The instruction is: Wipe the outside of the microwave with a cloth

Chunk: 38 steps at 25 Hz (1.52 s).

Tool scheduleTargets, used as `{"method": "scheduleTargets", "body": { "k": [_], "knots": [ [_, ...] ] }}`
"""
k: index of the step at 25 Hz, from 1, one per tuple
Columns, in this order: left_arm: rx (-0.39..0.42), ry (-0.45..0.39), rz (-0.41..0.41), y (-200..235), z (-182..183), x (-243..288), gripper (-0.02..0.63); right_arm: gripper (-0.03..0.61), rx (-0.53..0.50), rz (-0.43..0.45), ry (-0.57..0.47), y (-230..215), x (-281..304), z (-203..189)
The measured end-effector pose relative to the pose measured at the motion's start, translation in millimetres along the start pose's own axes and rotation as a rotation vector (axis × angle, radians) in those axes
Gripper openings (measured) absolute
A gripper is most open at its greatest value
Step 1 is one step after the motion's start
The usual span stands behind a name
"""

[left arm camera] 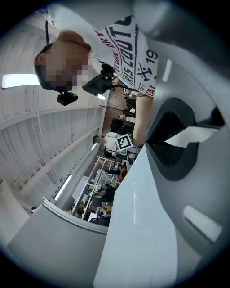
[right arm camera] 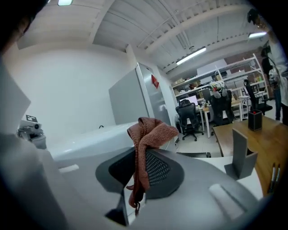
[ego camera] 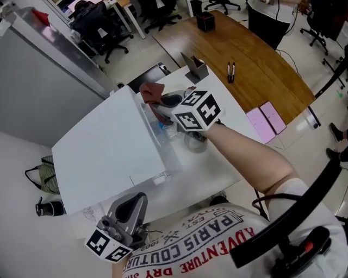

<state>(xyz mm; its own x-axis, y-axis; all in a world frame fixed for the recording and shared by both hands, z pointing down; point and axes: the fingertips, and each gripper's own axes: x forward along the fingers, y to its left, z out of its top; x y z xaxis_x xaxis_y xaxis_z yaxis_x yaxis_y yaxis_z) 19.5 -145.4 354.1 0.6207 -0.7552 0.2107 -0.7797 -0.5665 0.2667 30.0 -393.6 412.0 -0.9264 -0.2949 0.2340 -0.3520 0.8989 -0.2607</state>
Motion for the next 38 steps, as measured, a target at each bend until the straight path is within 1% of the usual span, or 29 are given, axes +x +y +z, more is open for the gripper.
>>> {"method": "scheduleTargets", "body": {
  "k": [2,3,7,10,13,16,22,31,38],
  "knots": [
    [-0.007,-0.009,0.049,5.6,0.2,-10.0,0.005,0.043,-0.011,-0.010,0.058,-9.3,31.1,-5.9],
    [-0.011,-0.013,0.070,8.5,0.5,-14.6,0.005,0.043,0.000,-0.023,0.096,-16.3,44.5,-12.8],
    [-0.021,-0.025,0.137,20.3,0.8,-29.4,0.005,0.043,0.092,-0.074,0.242,-42.0,79.9,-41.6],
    [-0.035,-0.031,0.179,24.9,-1.1,-39.7,0.005,0.043,0.110,-0.084,0.328,-50.3,92.9,-60.6],
    [-0.046,-0.035,0.207,25.9,-3.7,-47.4,0.005,0.041,0.136,-0.077,0.373,-53.9,95.6,-70.9],
    [-0.044,-0.039,0.219,26.6,-2.6,-50.9,0.005,0.041,0.129,-0.059,0.405,-49.5,94.0,-73.3],
    [-0.034,-0.042,0.176,15.9,1.2,-42.5,0.005,0.041,0.097,-0.002,0.469,-25.4,72.6,-83.7],
    [-0.029,-0.031,0.053,-11.4,-6.4,-25.0,0.005,0.041,0.002,0.056,0.490,32.2,19.3,-104.4],
    [-0.029,-0.022,-0.034,-33.0,-15.5,-18.2,0.005,0.041,-0.043,0.095,0.509,76.2,-21.7,-121.3]
  ]
}}
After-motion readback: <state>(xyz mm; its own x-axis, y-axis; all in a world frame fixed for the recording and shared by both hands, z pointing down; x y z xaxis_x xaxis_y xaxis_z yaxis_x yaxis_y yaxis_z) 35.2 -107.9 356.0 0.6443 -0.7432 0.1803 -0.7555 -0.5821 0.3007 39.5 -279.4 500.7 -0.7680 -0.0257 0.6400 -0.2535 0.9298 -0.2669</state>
